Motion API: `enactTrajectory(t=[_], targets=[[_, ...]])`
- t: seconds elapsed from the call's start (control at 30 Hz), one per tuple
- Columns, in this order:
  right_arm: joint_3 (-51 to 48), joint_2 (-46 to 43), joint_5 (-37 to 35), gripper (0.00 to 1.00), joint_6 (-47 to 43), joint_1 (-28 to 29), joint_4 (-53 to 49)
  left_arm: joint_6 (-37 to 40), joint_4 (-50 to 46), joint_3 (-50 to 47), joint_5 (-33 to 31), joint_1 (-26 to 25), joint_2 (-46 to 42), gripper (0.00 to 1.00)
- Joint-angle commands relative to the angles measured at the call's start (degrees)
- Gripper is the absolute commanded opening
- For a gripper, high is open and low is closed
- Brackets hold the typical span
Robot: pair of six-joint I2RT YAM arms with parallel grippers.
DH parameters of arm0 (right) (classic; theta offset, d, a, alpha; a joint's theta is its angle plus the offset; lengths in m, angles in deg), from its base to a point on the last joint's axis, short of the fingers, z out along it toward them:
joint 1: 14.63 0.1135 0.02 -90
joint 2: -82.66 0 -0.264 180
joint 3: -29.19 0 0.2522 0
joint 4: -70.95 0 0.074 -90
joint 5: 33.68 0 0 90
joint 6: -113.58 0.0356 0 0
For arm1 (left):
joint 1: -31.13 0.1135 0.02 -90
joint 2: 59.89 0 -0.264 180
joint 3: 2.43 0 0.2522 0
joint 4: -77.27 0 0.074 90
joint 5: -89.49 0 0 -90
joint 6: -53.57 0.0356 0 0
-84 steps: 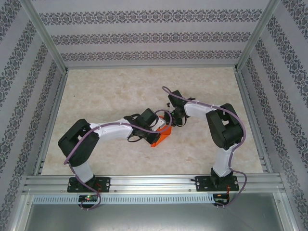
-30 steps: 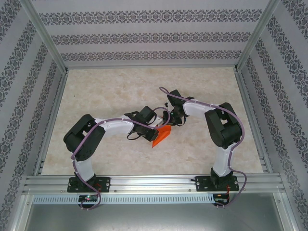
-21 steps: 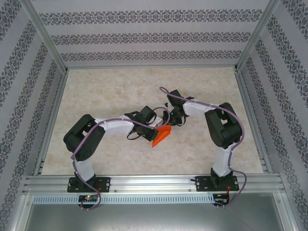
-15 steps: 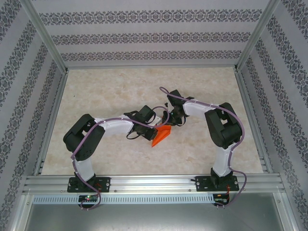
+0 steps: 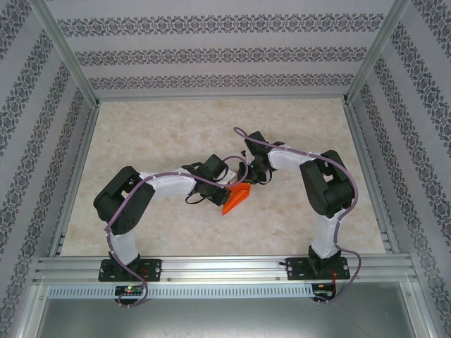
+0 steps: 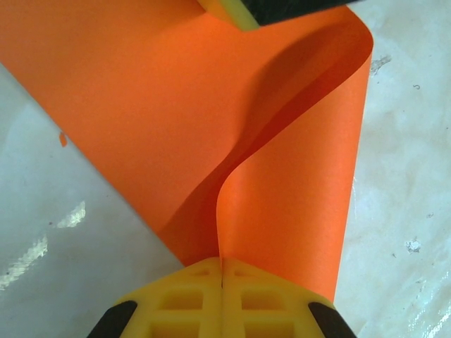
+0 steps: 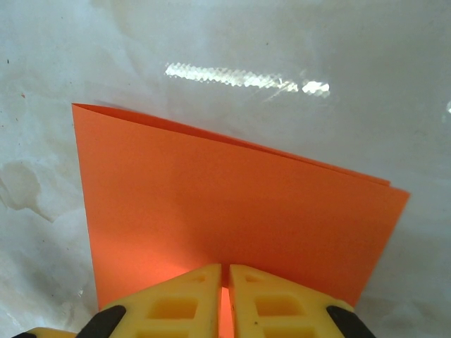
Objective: Fold a paper plane with a square sheet of paper (pick it up from the middle)
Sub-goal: Third fold the triangle at the center of the table.
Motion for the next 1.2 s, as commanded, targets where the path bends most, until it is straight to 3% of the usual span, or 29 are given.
enactTrajectory(t=[0.0, 0.17, 0.37, 0.63, 0.8, 0.93, 1.17], targets=[[-0.95, 1.51, -1.52, 0.12, 0.69, 0.67, 0.16, 0.70, 0.70, 0.19, 0.24, 0.68, 1.19, 0.00], [-1.51, 0.46, 0.43, 0.13, 1.73, 0.56, 1.86, 0.69, 0.96, 0.04, 0.45, 0.64, 1.46, 0.00], [-4.60, -7.45, 1.27, 0.18, 6.91, -1.65, 7.72, 0.69, 0.94, -0.39, 0.86, 0.67, 1.45, 0.00], [-15.47, -20.80, 1.60, 0.13, 12.78, -3.57, 14.08, 0.78, 0.97, -0.45, 2.08, 0.66, 1.23, 0.00], [-25.29, -26.51, 2.48, 0.11, 20.03, -0.86, 22.62, 1.14, 0.96, 0.05, 2.67, 0.68, 1.46, 0.00], [-28.91, -26.28, 3.35, 0.09, 24.64, 1.32, 27.23, 1.21, 1.19, 0.06, 2.80, 0.68, 1.59, 0.00], [-23.19, -20.49, 1.74, 0.09, 24.74, 6.19, 24.08, 1.39, 1.09, 0.06, 3.48, 0.66, 1.56, 0.00]])
